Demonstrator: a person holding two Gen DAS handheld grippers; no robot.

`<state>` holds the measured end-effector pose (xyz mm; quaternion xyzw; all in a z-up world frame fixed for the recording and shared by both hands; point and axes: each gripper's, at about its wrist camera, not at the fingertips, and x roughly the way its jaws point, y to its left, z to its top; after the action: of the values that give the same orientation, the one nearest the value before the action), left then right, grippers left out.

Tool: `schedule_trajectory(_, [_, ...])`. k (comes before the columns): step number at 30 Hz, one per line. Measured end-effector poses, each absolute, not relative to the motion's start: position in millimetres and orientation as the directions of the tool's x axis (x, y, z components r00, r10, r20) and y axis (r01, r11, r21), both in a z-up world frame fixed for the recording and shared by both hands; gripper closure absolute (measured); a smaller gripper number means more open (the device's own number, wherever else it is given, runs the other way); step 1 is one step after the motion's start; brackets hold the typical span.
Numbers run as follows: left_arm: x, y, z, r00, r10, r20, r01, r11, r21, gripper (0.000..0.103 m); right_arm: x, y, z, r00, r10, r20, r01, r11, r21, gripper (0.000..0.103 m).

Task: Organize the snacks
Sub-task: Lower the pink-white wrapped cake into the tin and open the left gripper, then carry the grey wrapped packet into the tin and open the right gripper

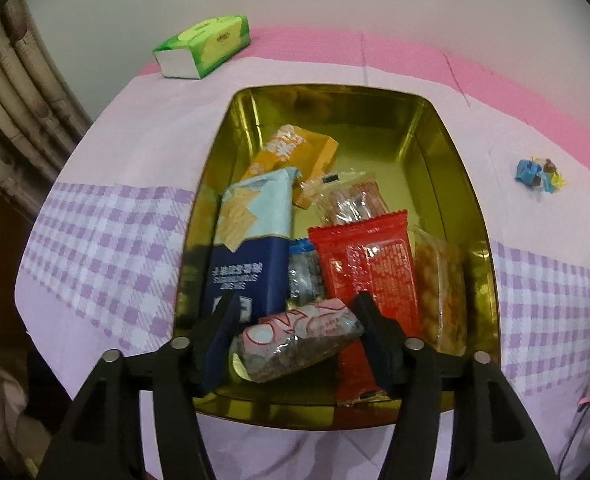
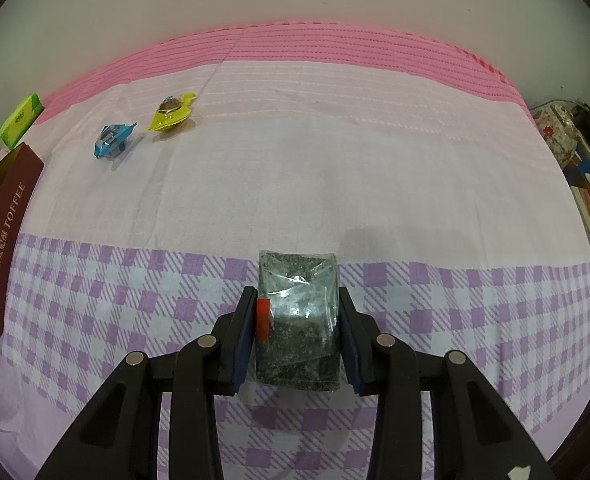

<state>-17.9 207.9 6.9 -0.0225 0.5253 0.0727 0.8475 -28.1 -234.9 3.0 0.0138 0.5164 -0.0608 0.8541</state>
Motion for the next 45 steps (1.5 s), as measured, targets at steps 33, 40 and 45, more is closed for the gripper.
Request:
schedule_trajectory(33, [-31.3, 292.0, 53.7, 0.589, 0.3, -0.75, -0.418, 0.908, 0.035, 0.021, -3.5, -107.3, 58.9, 0.531, 0.086, -0.843, -0.155, 0.988, 0.004, 0.07])
schedule_trajectory(40, [-40.5, 321.6, 49.0, 0.53, 0.32, -0.785, -0.518, 0.855, -0.001, 0.021, -3.9, -2.1, 61.0, 0.462, 0.267, -0.846, -0.402, 0.913, 0.069, 0.07])
schedule_trajectory(45, [-42.6, 327.2, 45.9, 0.514, 0.297, -0.805, -0.525, 0.851, -0.022, 0.021, -6.0, 48.9, 54.8, 0.412, 0.315, -0.855, -0.505, 0.86, 0.073, 0.07])
